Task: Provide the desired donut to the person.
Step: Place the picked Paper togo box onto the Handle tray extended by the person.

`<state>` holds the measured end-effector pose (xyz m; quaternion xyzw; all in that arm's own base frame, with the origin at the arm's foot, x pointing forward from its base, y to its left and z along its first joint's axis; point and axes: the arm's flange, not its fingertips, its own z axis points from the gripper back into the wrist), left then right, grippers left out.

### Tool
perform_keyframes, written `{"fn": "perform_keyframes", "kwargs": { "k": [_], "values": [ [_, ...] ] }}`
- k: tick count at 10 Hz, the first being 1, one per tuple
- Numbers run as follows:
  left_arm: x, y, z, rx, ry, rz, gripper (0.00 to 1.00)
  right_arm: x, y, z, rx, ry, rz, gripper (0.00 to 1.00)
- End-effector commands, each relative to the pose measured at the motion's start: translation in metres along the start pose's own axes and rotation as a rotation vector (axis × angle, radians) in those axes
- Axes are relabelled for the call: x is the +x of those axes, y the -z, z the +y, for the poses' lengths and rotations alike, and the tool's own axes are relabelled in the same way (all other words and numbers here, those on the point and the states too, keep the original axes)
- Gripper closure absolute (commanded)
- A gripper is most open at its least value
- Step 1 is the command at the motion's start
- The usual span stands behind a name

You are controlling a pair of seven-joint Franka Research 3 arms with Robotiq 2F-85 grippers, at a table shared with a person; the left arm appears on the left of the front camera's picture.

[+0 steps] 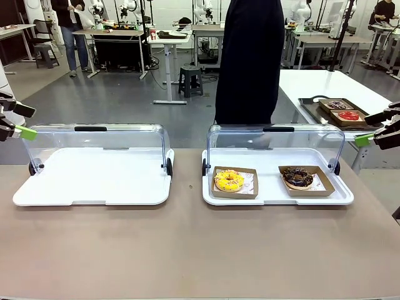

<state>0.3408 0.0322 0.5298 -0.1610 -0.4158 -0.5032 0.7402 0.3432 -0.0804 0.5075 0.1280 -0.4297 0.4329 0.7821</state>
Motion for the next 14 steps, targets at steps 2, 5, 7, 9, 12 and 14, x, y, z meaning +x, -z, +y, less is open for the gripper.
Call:
{"fn": "perform_keyframes", "kwargs": {
  "k": [2, 5, 7, 9, 12, 14],
  "values": [
    [-0.0008, -0.0012, 0.0007, 0.005, -0.002, 0.0, 0.0, -0.0016, 0.0035, -0.0002, 0.012, -0.002, -0.022, 0.0],
    [-0.0008, -0.0012, 0.0007, 0.005, -0.002, 0.0, 0.0, -0.0016, 0.0035, -0.0002, 0.012, -0.002, -0.022, 0.0],
    [-0.0008, -0.0012, 0.0007, 0.005, -0.002, 0.0, 0.0, -0.0016, 0.0035, -0.0002, 0.012, -0.002, -0.022, 0.0],
    [-0.0008, -0.0012, 0.0007, 0.005, -0.002, 0.0, 0.0, -0.0016, 0.0035, -0.0002, 0.012, -0.002, -0.022, 0.0],
    [-0.0008, -0.0012, 0.0007, 0.005, -0.002, 0.0, 0.0, -0.0016, 0.0035, -0.0002, 0.012, -0.002, -0.022, 0.0],
    [-0.0008, -0.0012, 0.0007, 0.005, -0.002, 0.0, 0.0, -0.0016, 0.0035, -0.0002, 0.012, -0.002, -0.022, 0.0]
  ]
}}
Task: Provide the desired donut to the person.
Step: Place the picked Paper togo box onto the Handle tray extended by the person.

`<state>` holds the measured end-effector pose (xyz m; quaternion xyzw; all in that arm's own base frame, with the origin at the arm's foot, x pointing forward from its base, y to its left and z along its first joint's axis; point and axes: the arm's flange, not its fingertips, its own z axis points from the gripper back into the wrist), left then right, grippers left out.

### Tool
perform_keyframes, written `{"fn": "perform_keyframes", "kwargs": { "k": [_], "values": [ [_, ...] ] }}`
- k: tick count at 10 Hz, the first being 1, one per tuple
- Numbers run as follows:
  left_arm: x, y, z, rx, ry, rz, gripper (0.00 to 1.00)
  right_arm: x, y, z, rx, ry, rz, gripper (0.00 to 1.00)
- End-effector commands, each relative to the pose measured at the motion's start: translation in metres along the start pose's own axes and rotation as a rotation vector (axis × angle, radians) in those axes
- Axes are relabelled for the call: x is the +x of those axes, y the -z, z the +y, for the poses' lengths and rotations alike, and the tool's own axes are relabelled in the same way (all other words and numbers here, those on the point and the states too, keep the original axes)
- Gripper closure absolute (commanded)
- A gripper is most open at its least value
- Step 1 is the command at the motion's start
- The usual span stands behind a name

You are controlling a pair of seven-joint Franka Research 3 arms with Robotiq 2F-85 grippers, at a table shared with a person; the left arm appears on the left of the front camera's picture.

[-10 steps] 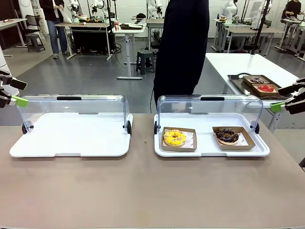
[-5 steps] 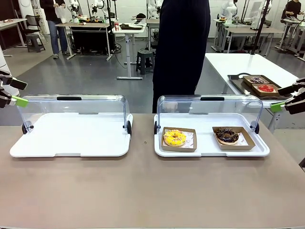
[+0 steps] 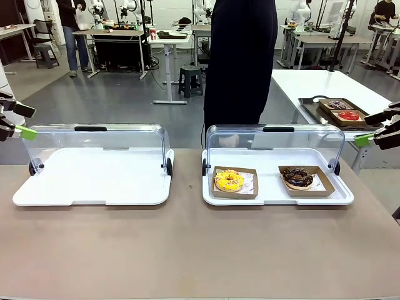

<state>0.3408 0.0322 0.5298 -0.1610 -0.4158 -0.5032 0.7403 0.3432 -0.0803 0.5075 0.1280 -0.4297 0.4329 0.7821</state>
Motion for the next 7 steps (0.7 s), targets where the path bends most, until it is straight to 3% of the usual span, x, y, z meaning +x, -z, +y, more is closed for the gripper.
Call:
{"fn": "perform_keyframes", "kwargs": {
  "k": [1, 7],
  "values": [
    [-0.0008, -0.0012, 0.0008, 0.005, -0.002, 0.0, 0.0, -0.0016, 0.0035, -0.0002, 0.012, -0.002, -0.022, 0.0],
    [-0.0008, -0.0012, 0.0008, 0.005, -0.002, 0.0, 0.0, -0.0016, 0.0035, -0.0002, 0.012, -0.002, -0.022, 0.0]
  ]
}}
